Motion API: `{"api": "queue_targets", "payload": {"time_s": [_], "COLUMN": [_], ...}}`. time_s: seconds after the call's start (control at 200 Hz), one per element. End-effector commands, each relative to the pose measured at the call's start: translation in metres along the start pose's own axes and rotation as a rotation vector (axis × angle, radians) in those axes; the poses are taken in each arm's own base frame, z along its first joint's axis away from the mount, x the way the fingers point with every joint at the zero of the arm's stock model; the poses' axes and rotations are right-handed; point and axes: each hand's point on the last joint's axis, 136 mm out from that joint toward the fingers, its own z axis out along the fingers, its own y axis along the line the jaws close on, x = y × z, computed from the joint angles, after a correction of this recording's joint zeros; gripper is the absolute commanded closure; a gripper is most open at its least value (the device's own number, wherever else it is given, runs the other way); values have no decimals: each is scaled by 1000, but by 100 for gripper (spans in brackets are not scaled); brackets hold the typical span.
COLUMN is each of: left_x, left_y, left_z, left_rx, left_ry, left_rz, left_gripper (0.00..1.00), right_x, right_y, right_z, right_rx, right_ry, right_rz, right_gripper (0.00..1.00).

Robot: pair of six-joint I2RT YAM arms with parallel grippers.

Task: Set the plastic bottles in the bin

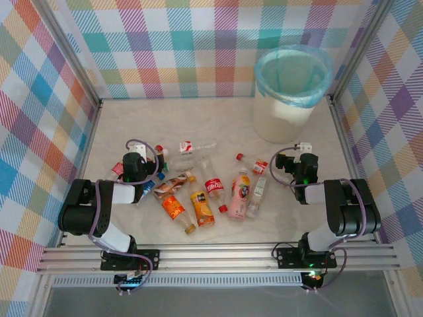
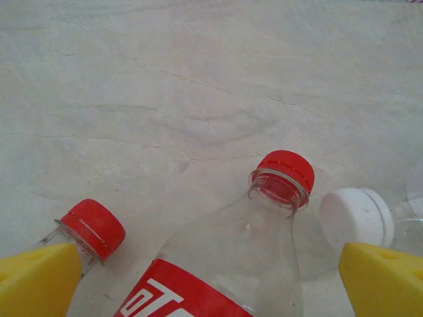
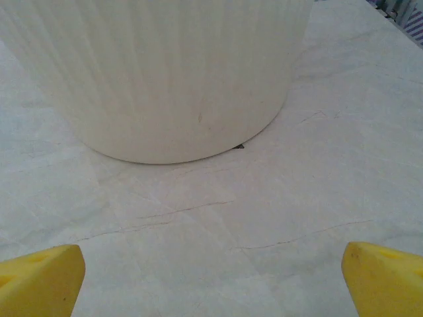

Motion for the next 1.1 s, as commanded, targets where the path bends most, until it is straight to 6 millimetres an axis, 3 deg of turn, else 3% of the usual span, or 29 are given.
{"api": "queue_targets", "payload": {"time_s": [0.0, 1.095], "left_x": [-6, -8], "left_y": [0, 0], "left_z": [1, -1], "left_rx": [7, 13], "left_ry": [-18, -21], "left_rz": [-10, -8], "left_gripper": [0, 0], "right_x": [-18, -21], "right_y": [-2, -1], "right_z": [1, -1], "right_rx": [6, 0], "right_ry": [-57, -62], "right_rz": [18, 16], "right_gripper": [0, 0]}}
